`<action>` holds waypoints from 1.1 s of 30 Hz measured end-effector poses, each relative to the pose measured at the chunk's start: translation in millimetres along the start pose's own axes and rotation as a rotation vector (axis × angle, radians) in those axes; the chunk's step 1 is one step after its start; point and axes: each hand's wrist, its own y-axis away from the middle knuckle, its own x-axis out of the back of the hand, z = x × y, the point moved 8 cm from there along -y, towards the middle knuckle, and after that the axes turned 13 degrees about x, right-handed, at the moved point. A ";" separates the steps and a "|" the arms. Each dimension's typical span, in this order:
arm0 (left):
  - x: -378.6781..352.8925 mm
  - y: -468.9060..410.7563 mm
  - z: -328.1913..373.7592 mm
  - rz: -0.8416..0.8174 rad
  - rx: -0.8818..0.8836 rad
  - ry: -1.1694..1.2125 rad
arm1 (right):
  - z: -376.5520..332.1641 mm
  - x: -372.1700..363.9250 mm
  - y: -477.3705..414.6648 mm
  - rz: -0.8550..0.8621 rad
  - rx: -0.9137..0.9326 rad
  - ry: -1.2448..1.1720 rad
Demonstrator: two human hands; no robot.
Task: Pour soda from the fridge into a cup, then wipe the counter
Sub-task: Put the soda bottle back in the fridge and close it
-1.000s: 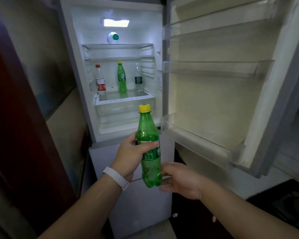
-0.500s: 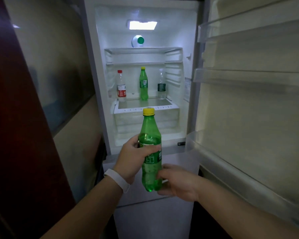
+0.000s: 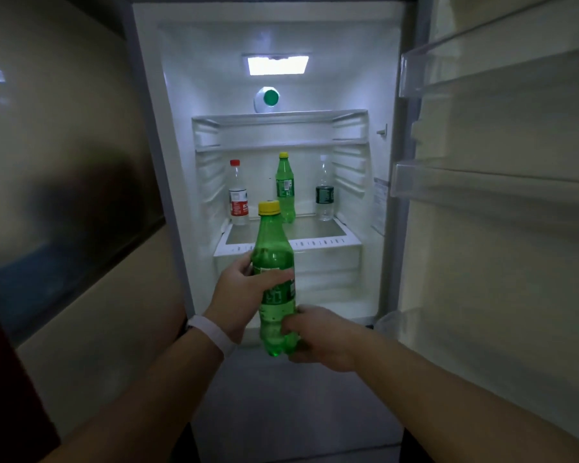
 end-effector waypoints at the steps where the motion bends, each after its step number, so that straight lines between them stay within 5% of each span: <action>1: -0.9 -6.6 2.1 0.002 -0.001 0.007 | -2.2 3.7 -7.3 0.003 0.004 0.005; 33: 16.8 -297.2 34.9 0.077 -0.252 -0.008 | -79.5 92.7 -304.5 0.078 0.116 0.167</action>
